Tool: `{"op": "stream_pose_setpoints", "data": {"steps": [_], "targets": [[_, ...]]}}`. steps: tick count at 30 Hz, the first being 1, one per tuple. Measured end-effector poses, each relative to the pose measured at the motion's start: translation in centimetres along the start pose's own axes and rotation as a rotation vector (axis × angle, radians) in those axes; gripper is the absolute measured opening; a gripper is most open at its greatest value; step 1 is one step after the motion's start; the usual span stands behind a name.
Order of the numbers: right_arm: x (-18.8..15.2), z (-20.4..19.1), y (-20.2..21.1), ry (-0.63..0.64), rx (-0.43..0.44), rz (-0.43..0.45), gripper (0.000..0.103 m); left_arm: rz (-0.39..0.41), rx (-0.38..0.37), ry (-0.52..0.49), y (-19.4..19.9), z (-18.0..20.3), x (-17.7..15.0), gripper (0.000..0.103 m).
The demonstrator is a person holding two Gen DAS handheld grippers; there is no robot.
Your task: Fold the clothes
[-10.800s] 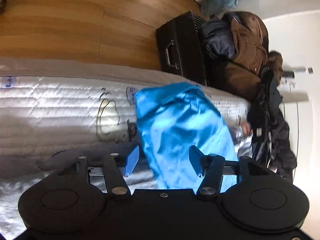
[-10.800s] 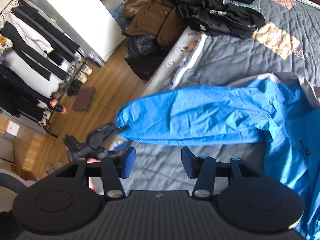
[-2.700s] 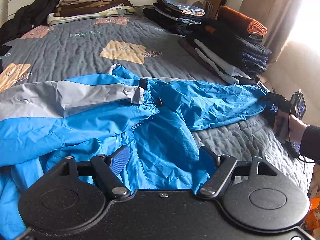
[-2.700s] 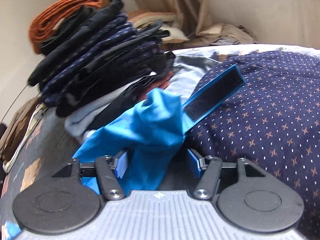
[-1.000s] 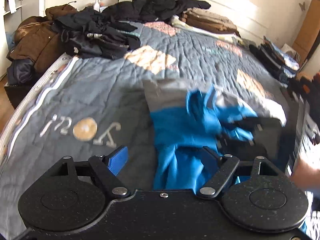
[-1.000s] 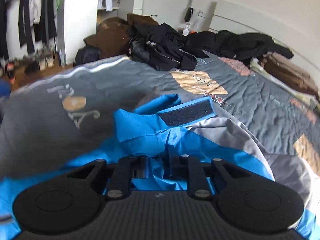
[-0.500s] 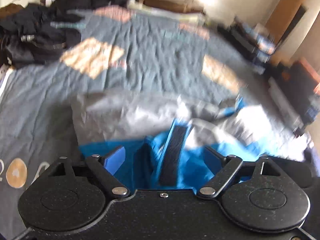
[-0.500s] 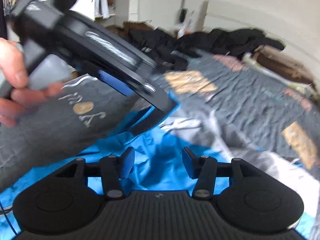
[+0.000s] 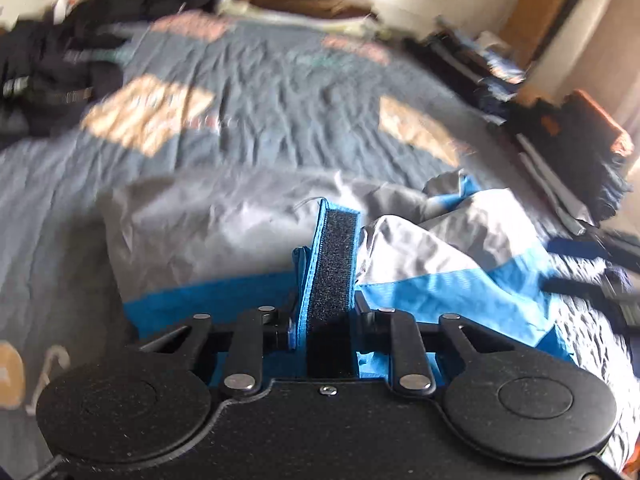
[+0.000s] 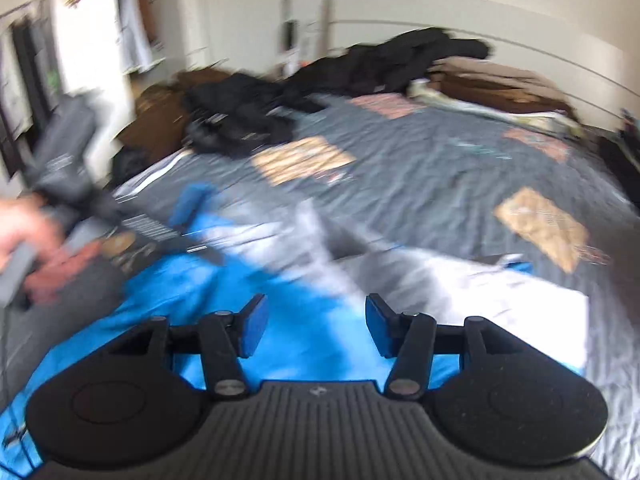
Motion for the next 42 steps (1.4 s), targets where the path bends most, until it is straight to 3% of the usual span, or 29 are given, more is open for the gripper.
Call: {"op": "stream_pose_setpoints", "data": {"steps": [3,6,8,9,12,14,16,19,20,24,26,29,30,33,34,37,42], "targets": [[0.4,3.4,-1.8,-0.056,-0.06,-0.019,0.055,0.106,-0.008,-0.03,2.1,-0.5,2.0,0.021],[0.3,5.7,-3.3,-0.074,-0.104,-0.029,0.055,0.162,0.005,-0.14,3.2,-0.3,4.2,0.021],[-0.4,6.4,-4.9,-0.073,-0.119,-0.053,0.056,0.109,0.024,-0.158,1.8,-1.0,4.7,0.023],[-0.9,6.7,-5.9,-0.072,-0.129,-0.072,0.056,0.059,0.034,-0.133,0.4,-1.9,4.5,0.024],[-2.7,7.0,-8.8,-0.067,-0.134,-0.145,0.056,-0.077,0.071,0.021,-2.8,-5.4,2.6,0.046],[-4.0,6.8,-10.1,-0.052,-0.134,-0.173,0.057,-0.048,0.059,0.097,-1.8,-6.6,2.1,0.061],[-4.4,6.5,-10.5,-0.036,-0.133,-0.168,0.061,0.0,0.077,0.147,0.7,-6.9,2.0,0.068],[-4.2,6.3,-10.1,-0.033,-0.114,-0.159,0.063,0.084,0.144,0.198,5.5,-6.1,2.0,0.07],[-4.1,6.4,-9.9,-0.037,-0.109,-0.154,0.063,0.107,0.136,0.198,6.7,-5.4,2.2,0.07],[-3.9,6.5,-9.4,-0.053,-0.092,-0.145,0.063,0.141,-0.129,0.198,6.2,-0.2,3.3,0.07],[-4.0,6.4,-9.5,-0.047,-0.09,-0.143,0.063,0.103,-0.299,0.208,2.9,1.9,4.3,0.07],[-4.0,6.3,-9.5,-0.048,-0.092,-0.14,0.063,0.016,-0.417,0.274,-4.1,2.8,4.9,0.07],[-4.1,6.3,-9.6,-0.048,-0.092,-0.14,0.063,-0.009,-0.421,0.288,-6.1,2.3,5.0,0.07],[-4.1,6.3,-9.7,-0.043,-0.091,-0.14,0.063,-0.07,-0.335,0.286,-10.8,0.4,4.9,0.069],[-4.1,6.4,-9.8,-0.042,-0.089,-0.14,0.064,-0.07,-0.301,0.29,-11.6,-0.5,4.8,0.062],[-4.2,7.0,-10.0,-0.043,-0.08,-0.136,0.064,-0.011,-0.218,0.327,-10.7,-4.3,4.8,0.038],[-4.9,9.0,-9.9,-0.075,-0.073,-0.132,0.063,-0.022,-0.14,0.251,-8.8,-6.3,3.8,0.026]]}}
Point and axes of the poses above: each gripper's, at about its wrist camera, not at the fingertips, and y roughly against the way its jaws point, z to its right, x to its top, the point moved 4 cm from there along -y, roughly the way its jaws point, and after that the axes turned 10 degrees about -x, right-handed, at the moved point
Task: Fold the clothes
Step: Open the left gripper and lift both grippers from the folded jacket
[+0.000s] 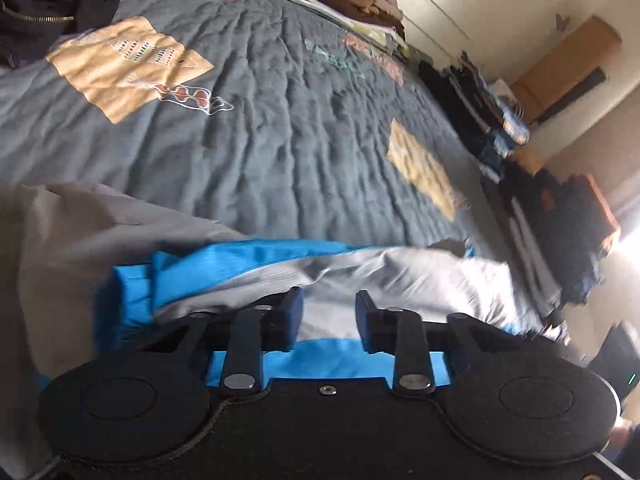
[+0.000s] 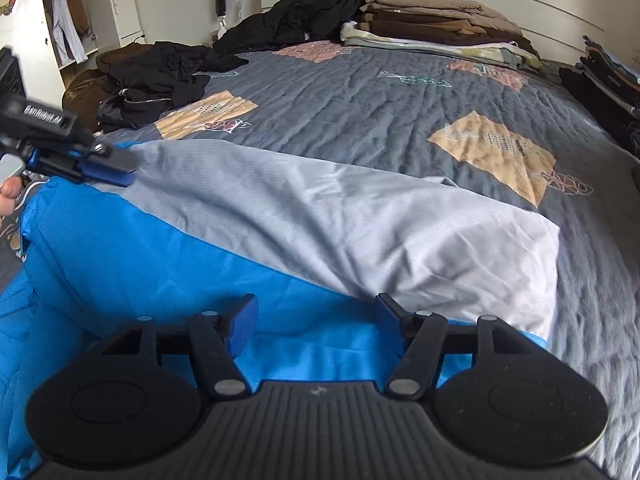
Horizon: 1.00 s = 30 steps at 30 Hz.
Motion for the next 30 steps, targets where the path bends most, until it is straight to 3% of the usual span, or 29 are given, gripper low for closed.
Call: {"op": "stream_pose_setpoints", "data": {"steps": [5,6,8,9,13,16,21,24,26,30], "targets": [[-0.5,1.8,0.3,-0.03,0.008,-0.004,0.063,-0.008,0.039,-0.062,1.5,1.5,-0.4,0.028],[-0.3,1.7,0.6,-0.024,0.005,-0.012,0.063,-0.006,0.043,-0.082,2.3,2.2,-0.5,0.034],[0.0,1.5,1.3,-0.021,0.007,-0.021,0.063,0.0,0.053,-0.124,4.0,3.7,-0.7,0.063],[0.3,1.5,2.3,-0.037,0.026,-0.005,0.063,0.003,0.049,-0.15,4.9,4.5,-1.1,0.066],[0.5,0.9,5.4,-0.036,0.079,0.038,0.063,-0.067,0.067,-0.185,4.5,4.6,-3.8,0.067],[-1.4,0.4,3.8,0.01,0.066,-0.028,0.063,-0.104,0.112,-0.177,2.3,2.8,-5.3,0.066],[-3.9,0.1,1.0,0.074,0.027,-0.093,0.063,-0.151,0.174,-0.272,0.7,2.8,-6.3,0.067],[-3.7,-0.1,0.9,0.1,0.028,-0.104,0.063,-0.14,0.188,-0.286,1.9,4.0,-5.9,0.067],[-3.0,-0.1,1.9,0.094,0.024,-0.104,0.063,-0.092,0.169,-0.263,4.0,5.2,-5.6,0.067],[-2.2,0.1,6.1,0.055,0.032,-0.018,0.063,-0.012,0.139,-0.253,8.4,7.7,-6.6,0.068]]}}
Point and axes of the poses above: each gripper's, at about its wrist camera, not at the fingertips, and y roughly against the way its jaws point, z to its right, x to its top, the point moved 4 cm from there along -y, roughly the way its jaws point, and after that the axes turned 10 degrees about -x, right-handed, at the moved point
